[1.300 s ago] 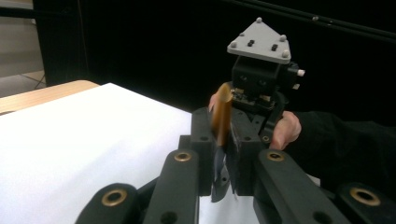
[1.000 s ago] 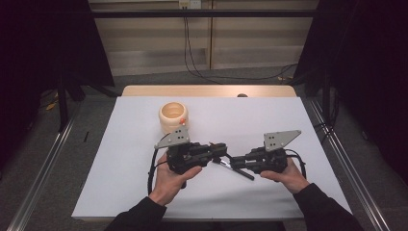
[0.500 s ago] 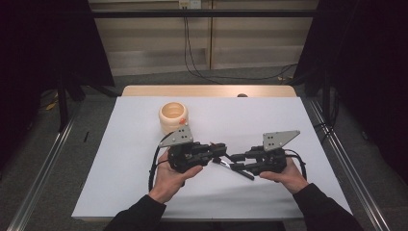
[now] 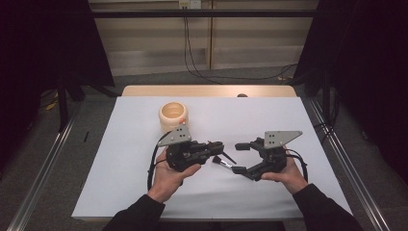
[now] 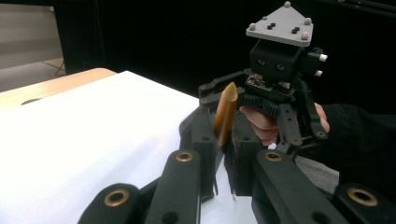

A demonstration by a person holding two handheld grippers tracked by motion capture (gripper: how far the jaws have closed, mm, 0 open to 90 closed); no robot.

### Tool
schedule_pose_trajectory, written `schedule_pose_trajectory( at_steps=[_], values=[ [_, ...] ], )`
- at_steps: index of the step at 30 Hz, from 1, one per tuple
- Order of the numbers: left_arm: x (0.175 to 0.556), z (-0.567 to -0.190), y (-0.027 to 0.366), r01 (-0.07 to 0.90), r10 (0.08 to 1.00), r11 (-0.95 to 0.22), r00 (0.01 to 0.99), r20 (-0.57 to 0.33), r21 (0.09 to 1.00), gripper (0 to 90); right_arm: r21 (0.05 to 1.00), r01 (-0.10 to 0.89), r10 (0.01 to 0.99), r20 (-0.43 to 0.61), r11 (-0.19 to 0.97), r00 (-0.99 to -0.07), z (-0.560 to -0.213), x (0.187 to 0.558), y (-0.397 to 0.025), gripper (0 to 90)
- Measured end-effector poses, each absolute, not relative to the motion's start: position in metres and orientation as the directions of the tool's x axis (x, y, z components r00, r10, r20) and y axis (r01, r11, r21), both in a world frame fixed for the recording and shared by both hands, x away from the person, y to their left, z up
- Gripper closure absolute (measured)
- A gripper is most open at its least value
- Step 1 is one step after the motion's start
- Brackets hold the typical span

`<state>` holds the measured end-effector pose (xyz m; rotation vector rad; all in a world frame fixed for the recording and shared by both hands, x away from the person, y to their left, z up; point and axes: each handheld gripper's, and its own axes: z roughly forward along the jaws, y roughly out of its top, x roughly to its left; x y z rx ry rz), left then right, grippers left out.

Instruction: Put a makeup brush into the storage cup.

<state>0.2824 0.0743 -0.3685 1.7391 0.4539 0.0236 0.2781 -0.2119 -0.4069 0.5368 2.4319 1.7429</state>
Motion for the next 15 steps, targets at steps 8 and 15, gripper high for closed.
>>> schedule_pose_trajectory(
  at_steps=[8, 15],
  values=[
    [0.281, -0.367, 0.079, 0.295, 0.340, -0.156, 0.912, -0.229, 0.943, 83.9, 0.932, 0.209, 0.357, 0.095, 0.297, -0.929, -0.406, 0.275, -0.210, 2.6],
    [0.283, -0.366, 0.085, 0.291, 0.360, -0.156, 0.907, -0.220, 0.944, 84.0, 0.934, 0.240, 0.426, 0.111, 0.264, -0.898, -0.405, 0.277, -0.215, 1.3]
  ],
)
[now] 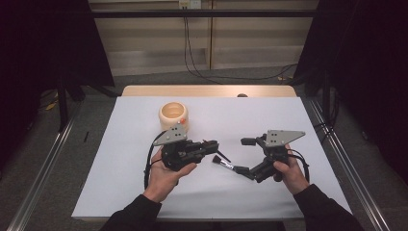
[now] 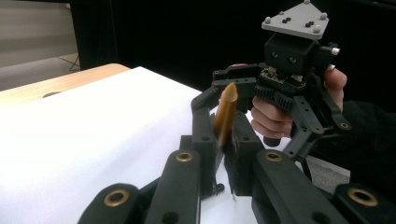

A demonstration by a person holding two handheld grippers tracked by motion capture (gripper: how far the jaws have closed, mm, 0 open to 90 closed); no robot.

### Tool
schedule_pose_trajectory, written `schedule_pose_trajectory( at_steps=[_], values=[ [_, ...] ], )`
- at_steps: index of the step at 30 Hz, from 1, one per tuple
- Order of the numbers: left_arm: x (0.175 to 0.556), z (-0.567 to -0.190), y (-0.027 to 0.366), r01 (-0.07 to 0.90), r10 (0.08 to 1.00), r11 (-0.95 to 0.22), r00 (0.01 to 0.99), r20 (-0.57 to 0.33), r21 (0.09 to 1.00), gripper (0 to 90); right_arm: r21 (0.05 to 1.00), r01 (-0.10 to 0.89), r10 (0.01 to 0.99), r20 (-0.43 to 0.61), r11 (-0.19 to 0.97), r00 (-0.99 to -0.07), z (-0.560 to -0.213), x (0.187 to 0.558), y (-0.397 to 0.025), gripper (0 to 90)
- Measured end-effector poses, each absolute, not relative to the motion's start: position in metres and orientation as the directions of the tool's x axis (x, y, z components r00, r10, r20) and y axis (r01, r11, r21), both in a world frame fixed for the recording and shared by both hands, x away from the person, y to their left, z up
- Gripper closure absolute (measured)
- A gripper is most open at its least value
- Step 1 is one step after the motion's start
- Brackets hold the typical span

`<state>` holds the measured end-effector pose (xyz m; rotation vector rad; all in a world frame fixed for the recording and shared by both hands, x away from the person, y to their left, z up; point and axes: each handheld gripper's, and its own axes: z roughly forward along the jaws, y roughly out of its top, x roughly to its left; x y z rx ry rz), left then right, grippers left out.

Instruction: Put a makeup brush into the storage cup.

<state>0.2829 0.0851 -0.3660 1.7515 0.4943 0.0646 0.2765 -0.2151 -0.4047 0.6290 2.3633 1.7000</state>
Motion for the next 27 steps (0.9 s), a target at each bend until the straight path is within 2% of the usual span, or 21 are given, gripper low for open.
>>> schedule_pose_trajectory(
  at_steps=[6, 11, 20, 27],
  values=[
    [0.284, -0.364, 0.090, 0.291, 0.373, -0.150, 0.902, -0.219, 0.945, 83.9, 0.943, 0.208, 0.505, 0.051, 0.261, -0.862, -0.405, 0.273, -0.215, 1.2],
    [0.285, -0.364, 0.096, 0.287, 0.390, -0.156, 0.897, -0.208, 0.945, 83.9, 0.940, 0.196, 0.525, 0.022, 0.280, -0.851, -0.405, 0.269, -0.216, 1.7],
    [0.285, -0.361, 0.099, 0.285, 0.411, -0.159, 0.890, -0.199, 0.945, 83.9, 0.944, 0.216, 0.565, 0.039, 0.251, -0.824, -0.409, 0.265, -0.227, 0.1],
    [0.288, -0.356, 0.108, 0.283, 0.433, -0.158, 0.881, -0.191, 0.946, 83.9, 0.956, 0.209, 0.644, 0.028, 0.206, -0.765, -0.414, 0.259, -0.234, 0.2]
  ],
)
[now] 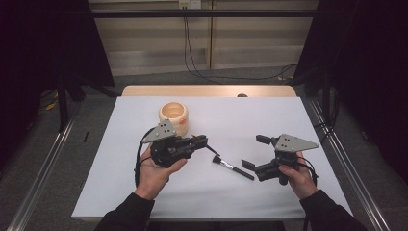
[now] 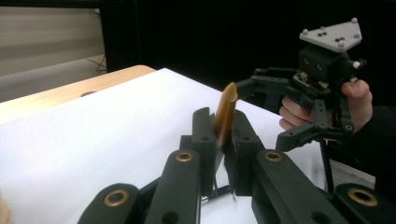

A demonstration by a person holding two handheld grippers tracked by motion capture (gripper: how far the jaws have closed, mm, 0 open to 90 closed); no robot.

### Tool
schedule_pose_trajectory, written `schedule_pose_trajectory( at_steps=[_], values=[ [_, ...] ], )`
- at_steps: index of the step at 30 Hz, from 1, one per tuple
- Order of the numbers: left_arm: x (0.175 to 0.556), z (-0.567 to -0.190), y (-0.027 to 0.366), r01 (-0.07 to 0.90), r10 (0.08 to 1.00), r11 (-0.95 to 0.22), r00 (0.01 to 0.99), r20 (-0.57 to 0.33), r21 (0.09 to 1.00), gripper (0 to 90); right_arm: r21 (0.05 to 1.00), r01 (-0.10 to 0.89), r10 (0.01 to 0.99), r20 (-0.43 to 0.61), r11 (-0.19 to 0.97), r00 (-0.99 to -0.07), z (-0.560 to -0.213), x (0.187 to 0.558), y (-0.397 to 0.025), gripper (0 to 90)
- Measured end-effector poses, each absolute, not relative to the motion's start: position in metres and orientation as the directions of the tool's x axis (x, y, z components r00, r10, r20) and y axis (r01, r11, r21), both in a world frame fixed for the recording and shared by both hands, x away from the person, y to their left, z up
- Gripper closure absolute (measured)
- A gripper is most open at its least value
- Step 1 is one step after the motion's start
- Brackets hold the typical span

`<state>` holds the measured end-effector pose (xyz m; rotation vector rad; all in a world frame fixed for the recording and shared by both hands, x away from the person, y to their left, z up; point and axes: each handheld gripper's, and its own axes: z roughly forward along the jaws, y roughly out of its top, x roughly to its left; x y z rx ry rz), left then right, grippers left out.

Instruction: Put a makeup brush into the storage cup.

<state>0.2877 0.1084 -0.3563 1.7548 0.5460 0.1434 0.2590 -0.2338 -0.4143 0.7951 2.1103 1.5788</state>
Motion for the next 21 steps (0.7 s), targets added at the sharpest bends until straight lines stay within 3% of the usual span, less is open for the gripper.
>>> schedule_pose_trajectory(
  at_steps=[14, 21],
  values=[
    [0.294, -0.349, 0.128, 0.295, 0.490, -0.154, 0.852, -0.187, 0.943, 83.9, 0.960, 0.198, 0.722, -0.005, 0.197, -0.692, -0.424, 0.248, -0.248, 0.2],
    [0.301, -0.349, 0.134, 0.304, 0.506, -0.150, 0.841, -0.191, 0.941, 84.0, 0.973, 0.190, 0.766, 0.024, 0.129, -0.643, -0.428, 0.241, -0.257, 0.3]
  ],
)
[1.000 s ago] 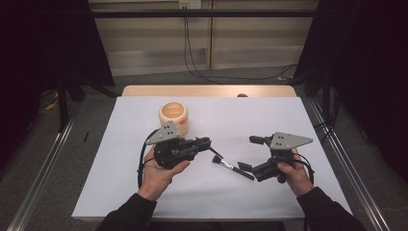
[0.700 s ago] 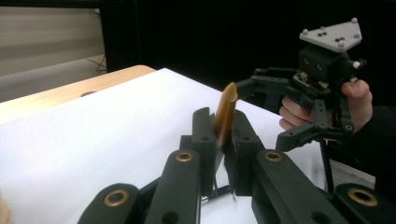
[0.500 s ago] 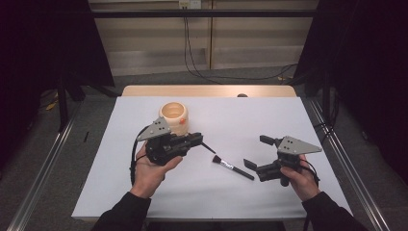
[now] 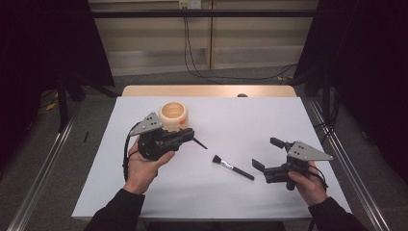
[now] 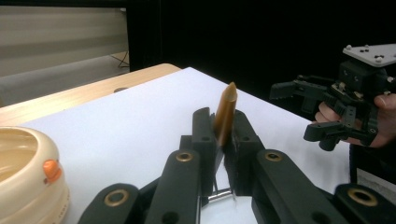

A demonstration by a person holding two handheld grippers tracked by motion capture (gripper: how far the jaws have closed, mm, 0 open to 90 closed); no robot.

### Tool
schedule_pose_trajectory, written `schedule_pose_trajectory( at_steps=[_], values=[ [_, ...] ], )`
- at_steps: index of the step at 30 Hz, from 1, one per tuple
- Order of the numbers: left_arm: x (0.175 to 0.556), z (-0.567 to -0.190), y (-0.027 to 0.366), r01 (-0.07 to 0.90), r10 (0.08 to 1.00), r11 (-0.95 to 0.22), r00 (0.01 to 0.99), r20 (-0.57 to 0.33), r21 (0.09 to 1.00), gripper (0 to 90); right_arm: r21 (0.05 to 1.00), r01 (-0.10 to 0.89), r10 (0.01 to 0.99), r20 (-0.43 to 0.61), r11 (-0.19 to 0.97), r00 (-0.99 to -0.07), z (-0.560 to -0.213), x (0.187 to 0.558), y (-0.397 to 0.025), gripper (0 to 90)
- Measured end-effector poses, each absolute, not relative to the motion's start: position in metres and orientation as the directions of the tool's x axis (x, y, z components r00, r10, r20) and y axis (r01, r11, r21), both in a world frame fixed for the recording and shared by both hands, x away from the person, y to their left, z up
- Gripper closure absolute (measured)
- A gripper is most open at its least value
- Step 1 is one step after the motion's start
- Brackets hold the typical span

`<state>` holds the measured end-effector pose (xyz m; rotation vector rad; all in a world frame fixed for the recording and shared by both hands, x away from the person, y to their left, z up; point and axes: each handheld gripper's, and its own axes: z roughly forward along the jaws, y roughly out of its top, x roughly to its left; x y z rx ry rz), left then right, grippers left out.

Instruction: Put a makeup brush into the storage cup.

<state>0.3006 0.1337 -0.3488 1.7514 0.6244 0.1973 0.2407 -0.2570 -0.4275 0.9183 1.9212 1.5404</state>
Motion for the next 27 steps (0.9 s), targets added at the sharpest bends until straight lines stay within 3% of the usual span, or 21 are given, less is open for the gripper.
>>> schedule_pose_trajectory(
  at_steps=[27],
  values=[
    [0.336, -0.333, 0.170, 0.323, 0.597, -0.123, 0.779, -0.190, 0.938, 84.0, 0.969, 0.201, 0.786, 0.012, 0.144, -0.618, -0.441, 0.222, -0.272, 0.0]
  ],
)
